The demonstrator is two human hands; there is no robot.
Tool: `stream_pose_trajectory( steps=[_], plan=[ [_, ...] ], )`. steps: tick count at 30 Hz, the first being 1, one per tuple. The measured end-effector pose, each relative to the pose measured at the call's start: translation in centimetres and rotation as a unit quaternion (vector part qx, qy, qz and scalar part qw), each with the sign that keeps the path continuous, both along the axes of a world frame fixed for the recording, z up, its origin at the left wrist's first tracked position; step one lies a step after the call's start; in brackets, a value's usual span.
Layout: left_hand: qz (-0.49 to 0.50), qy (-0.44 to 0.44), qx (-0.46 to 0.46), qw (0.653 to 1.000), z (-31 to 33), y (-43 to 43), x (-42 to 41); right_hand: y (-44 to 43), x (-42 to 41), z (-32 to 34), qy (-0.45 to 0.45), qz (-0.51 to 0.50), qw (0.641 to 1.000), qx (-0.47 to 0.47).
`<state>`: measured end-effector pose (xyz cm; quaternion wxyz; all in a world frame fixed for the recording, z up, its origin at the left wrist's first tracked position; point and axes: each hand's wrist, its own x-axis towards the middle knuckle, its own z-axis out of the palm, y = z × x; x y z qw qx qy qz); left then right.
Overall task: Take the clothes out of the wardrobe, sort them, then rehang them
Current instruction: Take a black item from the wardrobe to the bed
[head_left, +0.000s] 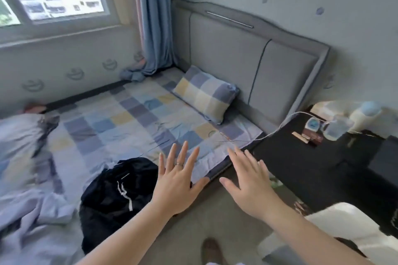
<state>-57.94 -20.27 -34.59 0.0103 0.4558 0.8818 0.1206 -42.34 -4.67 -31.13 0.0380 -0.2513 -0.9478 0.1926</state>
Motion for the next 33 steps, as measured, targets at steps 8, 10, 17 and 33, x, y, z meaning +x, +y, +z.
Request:
stream_pose_trajectory(
  steps=[8,10,17,33],
  plan=[
    [0.213,-0.086,-0.054,0.972,-5.4,-8.8,-7.1,-2.6,-12.7,-6.2,-0.078,0.157,0.981,-0.079],
    [0.27,-0.109,-0.063,0.955,-6.3,-10.2,-8.8,-2.5,-15.7,-7.4,-0.108,0.191,0.971,-0.098],
    [0.396,-0.177,-0.066,0.899,-8.6,-12.5,-13.3,-1.9,-25.6,-10.6,-0.173,0.279,0.938,-0.109],
    [0.454,-0.277,-0.098,0.841,-17.1,-20.6,-24.4,-7.9,-42.0,-18.7,-0.245,0.321,0.912,-0.065]
  ],
)
